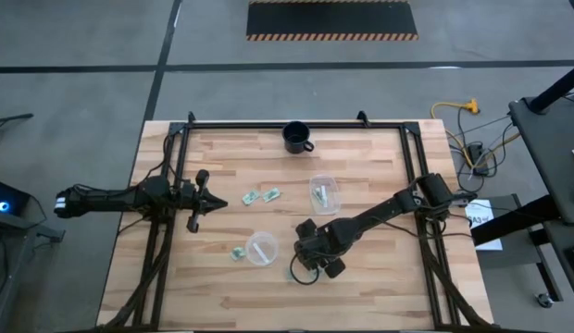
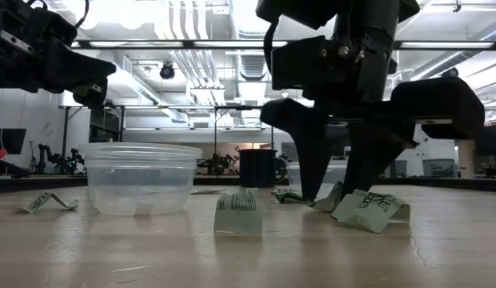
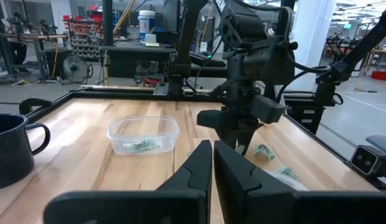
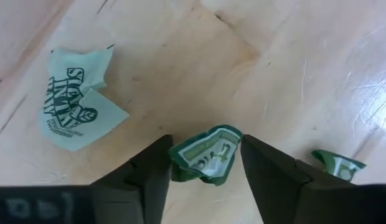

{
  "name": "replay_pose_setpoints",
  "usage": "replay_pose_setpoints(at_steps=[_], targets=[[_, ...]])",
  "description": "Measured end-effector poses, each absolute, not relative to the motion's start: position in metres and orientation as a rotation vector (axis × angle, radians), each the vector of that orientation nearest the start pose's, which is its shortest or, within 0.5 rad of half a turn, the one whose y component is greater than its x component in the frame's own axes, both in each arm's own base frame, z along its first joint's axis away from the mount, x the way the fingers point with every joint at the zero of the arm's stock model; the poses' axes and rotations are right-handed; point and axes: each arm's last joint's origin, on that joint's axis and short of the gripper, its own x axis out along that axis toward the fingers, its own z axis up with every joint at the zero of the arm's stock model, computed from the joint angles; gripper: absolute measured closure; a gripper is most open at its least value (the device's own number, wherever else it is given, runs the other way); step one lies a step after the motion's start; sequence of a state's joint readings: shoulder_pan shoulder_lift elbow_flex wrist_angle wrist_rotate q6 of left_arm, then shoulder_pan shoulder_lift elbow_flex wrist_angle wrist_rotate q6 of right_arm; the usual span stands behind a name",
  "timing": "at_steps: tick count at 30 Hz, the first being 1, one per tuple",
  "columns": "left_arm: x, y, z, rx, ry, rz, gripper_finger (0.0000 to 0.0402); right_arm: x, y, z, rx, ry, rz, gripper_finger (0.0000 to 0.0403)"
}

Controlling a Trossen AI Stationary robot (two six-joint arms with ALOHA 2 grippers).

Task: Pick and place items into bin
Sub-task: Put the green stevia packet into the right transparent bin

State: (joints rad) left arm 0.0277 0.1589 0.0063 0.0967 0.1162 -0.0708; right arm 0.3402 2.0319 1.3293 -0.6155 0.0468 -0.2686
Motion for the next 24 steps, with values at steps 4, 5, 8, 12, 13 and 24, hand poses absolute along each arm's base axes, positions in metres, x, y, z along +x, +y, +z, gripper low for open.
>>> replay_pose_setpoints(at_steps=[4, 5, 8, 12, 13, 24], targets=[[0.1070, -0.0004, 0.1619, -0.075, 0.059, -0.086, 0.0402, 0.3652, 0.1282, 0.1333, -0.478, 1.266, 0.434, 0.0262], [0.1070, -0.0004, 0.1619, -0.075, 0.059, -0.086, 0.0402, 0.3651, 0.1282, 0.1332, -0.481, 1.266, 0.438, 0.0275], [0.1070, -0.0004, 0.1619, -0.075, 0.059, -0.086, 0.0402, 0.3649, 0.1285, 0.1328, -0.490, 1.265, 0.449, 0.0322], [0.1070, -0.0004, 0.1619, -0.075, 0.059, -0.086, 0.0402, 0.3656, 0.1286, 0.1332, -0.504, 1.259, 0.456, 0.0381], [0.1070, -0.0004, 0.1619, -0.075, 0.059, -0.086, 0.0402, 0.3662, 0.1287, 0.1334, -0.508, 1.257, 0.455, 0.0384], [0.1070, -0.0004, 0.1619, -0.075, 0.059, -0.086, 0.0402, 0.3702, 0.1276, 0.1366, -0.529, 1.252, 0.387, 0.0393]])
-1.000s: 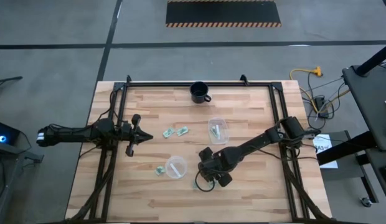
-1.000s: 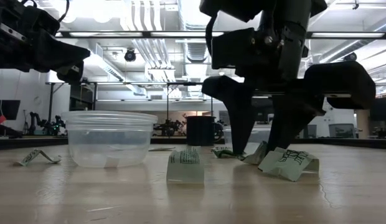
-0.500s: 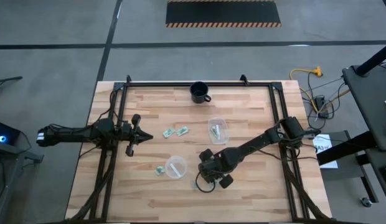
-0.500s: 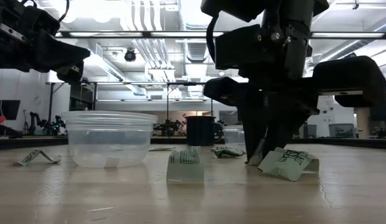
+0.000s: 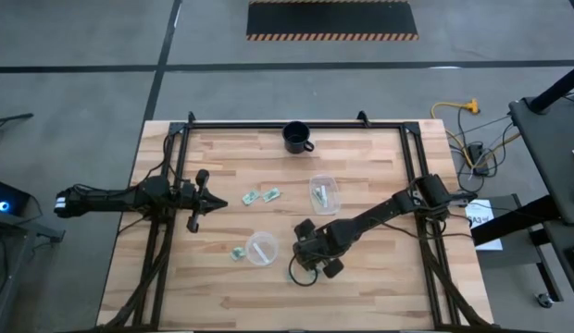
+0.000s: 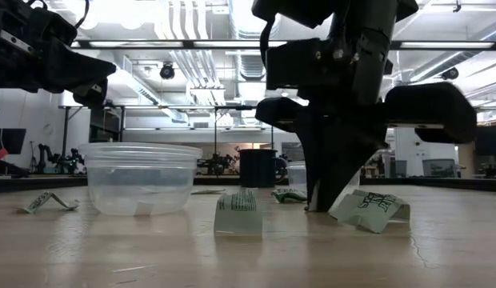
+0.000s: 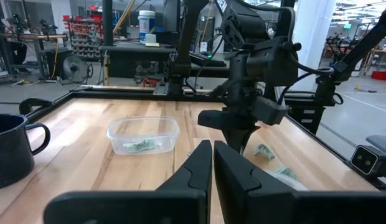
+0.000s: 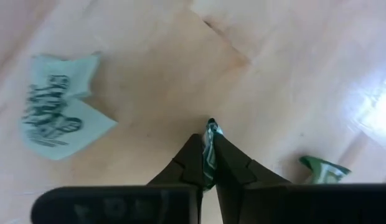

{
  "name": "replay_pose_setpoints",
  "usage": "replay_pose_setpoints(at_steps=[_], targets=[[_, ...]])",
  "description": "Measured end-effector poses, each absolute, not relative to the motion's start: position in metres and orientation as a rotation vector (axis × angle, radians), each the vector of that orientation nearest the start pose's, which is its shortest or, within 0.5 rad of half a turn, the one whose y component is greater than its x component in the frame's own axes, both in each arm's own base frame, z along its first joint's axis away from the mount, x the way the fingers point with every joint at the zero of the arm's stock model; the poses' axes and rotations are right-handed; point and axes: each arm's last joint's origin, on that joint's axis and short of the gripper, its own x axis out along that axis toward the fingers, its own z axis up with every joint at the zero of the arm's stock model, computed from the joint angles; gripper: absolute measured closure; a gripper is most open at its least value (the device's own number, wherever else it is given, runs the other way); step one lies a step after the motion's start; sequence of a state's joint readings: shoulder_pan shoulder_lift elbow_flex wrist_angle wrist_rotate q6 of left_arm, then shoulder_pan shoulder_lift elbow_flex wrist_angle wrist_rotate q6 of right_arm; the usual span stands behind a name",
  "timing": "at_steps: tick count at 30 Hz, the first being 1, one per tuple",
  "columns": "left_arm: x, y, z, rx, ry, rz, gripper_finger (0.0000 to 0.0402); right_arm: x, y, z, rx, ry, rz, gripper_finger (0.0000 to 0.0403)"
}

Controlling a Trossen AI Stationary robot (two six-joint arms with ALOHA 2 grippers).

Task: Pick and place items into bin
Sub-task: Put the green stevia packet into the right transparent bin

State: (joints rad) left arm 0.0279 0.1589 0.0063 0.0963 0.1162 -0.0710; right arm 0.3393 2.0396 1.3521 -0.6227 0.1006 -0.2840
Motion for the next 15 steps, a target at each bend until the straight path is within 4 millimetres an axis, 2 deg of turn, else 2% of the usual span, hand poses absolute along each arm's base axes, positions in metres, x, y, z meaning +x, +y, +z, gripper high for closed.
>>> replay_pose_setpoints(at_steps=[8, 15], targets=[[0.107, 0.000, 0.162, -0.075, 0.059, -0.086, 0.0402, 0.370, 0.124, 0.140, -0.560, 1.255, 0.314, 0.0394], [0.107, 0.000, 0.162, -0.075, 0.059, -0.086, 0.0402, 0.360, 0.116, 0.164, -0.619, 1.264, 0.168, 0.0394]])
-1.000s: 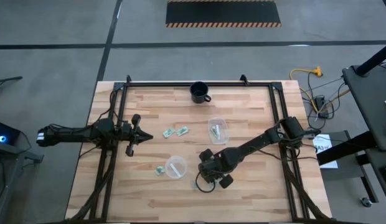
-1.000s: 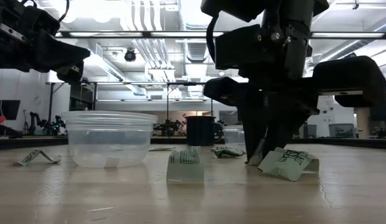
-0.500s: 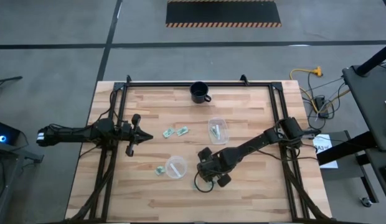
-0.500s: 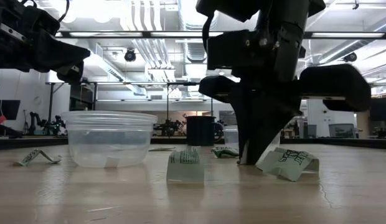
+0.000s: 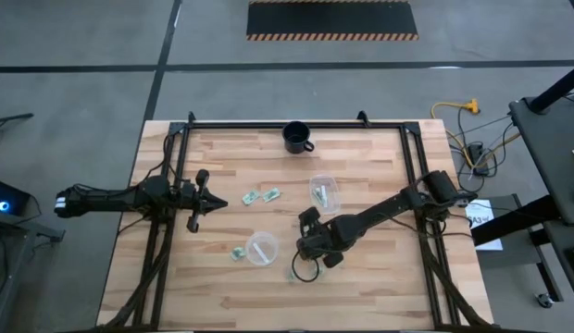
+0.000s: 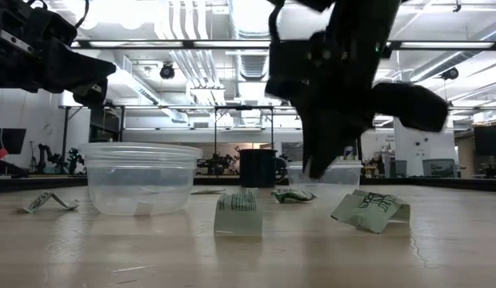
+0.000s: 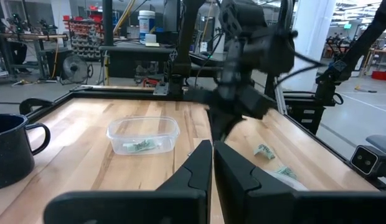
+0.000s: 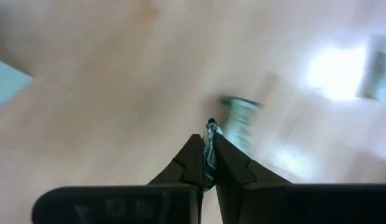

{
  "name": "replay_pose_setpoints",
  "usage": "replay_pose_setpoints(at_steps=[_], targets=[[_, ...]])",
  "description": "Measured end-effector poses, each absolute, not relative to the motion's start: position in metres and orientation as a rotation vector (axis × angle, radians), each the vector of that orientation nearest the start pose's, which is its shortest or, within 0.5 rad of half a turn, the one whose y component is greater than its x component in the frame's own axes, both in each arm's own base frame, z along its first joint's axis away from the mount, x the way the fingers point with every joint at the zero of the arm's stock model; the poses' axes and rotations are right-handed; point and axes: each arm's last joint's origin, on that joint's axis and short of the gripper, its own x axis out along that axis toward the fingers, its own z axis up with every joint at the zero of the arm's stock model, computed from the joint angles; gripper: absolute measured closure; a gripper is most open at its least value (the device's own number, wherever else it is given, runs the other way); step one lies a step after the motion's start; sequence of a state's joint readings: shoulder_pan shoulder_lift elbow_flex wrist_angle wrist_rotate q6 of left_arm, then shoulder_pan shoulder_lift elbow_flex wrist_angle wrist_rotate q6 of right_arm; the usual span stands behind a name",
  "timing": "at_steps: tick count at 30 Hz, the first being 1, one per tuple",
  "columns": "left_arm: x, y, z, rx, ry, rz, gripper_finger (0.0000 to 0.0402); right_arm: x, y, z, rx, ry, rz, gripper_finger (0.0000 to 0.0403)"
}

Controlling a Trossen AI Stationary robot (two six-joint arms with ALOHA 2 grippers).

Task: Pick and place items into bin
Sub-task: Put the green stevia packet into the right transparent bin

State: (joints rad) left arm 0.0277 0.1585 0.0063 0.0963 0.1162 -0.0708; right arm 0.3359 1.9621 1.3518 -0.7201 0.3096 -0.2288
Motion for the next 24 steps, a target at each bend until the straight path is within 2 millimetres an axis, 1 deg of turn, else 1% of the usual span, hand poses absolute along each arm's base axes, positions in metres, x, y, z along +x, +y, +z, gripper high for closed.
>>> replay_pose_setpoints(at_steps=[4, 7, 10, 14, 19, 24], targets=[[0.107, 0.000, 0.162, -0.075, 0.059, -0.086, 0.0402, 0.355, 0.111, 0.187, -0.628, 1.202, 0.043, 0.0394], [0.107, 0.000, 0.162, -0.075, 0.059, -0.086, 0.0402, 0.350, 0.107, 0.198, -0.623, 1.173, -0.029, 0.0393], [0.107, 0.000, 0.162, -0.075, 0.059, -0.087, 0.0402, 0.346, 0.103, 0.204, -0.606, 1.155, -0.105, 0.0390], [0.107, 0.000, 0.162, -0.075, 0.059, -0.086, 0.0402, 0.341, 0.094, 0.205, -0.563, 1.141, -0.210, 0.0390], [0.107, 0.000, 0.162, -0.075, 0.058, -0.086, 0.0402, 0.339, 0.083, 0.201, -0.597, 1.128, -0.357, 0.0389], [0.107, 0.000, 0.162, -0.075, 0.060, -0.086, 0.0402, 0.338, 0.066, 0.194, -0.593, 1.153, -0.433, 0.0388]])
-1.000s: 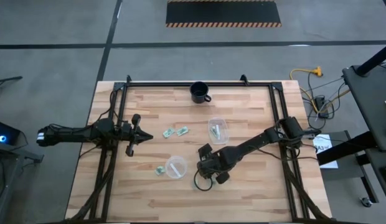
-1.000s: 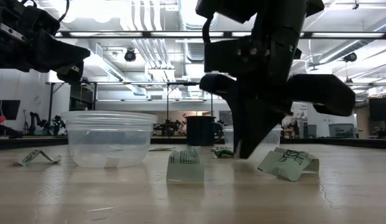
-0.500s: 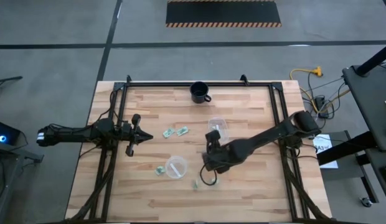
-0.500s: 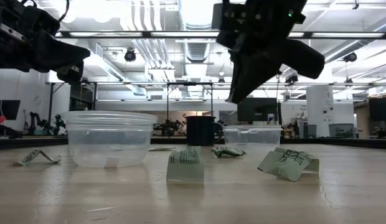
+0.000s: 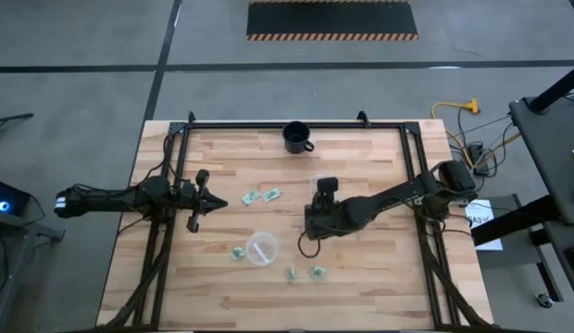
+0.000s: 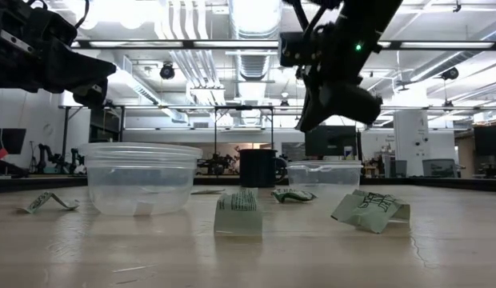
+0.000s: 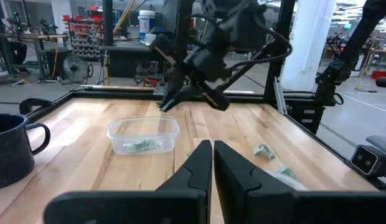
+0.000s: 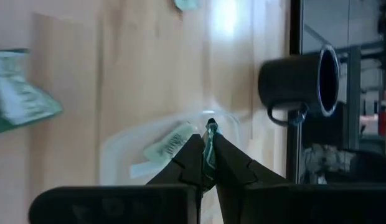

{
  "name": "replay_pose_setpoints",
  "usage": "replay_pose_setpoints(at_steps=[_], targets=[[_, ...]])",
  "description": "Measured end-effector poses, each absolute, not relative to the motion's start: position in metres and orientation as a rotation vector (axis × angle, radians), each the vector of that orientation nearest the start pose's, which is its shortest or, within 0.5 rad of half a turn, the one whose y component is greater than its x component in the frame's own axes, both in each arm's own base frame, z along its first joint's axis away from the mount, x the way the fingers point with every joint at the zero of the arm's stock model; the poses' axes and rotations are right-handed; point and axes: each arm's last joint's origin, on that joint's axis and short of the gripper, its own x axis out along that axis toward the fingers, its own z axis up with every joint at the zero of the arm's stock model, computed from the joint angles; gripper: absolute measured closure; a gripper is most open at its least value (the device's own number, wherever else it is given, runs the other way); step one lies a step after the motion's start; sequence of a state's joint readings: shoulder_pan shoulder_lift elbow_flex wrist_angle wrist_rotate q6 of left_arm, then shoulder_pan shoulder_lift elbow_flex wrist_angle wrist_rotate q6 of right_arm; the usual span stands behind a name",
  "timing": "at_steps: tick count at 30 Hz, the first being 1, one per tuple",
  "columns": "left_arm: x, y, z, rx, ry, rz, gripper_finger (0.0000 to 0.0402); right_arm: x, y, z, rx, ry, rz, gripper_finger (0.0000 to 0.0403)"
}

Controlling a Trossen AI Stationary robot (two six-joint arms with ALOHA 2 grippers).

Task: Pick and place items into bin
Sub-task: Put the green stevia packet into the right transparent bin

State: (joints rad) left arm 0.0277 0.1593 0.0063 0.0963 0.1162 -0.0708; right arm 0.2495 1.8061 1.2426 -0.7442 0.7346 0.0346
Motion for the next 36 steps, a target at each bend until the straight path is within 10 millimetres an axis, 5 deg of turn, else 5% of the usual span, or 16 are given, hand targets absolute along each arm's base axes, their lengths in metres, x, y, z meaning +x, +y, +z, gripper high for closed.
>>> replay_pose_setpoints(at_steps=[12, 36], targets=[[0.107, 0.000, 0.162, -0.075, 0.060, -0.086, 0.0402, 0.338, 0.036, 0.188, -0.510, 1.192, -0.537, 0.0388], [0.107, 0.000, 0.162, -0.075, 0.060, -0.086, 0.0402, 0.333, 0.034, 0.189, -0.510, 1.232, -0.547, 0.0387]])
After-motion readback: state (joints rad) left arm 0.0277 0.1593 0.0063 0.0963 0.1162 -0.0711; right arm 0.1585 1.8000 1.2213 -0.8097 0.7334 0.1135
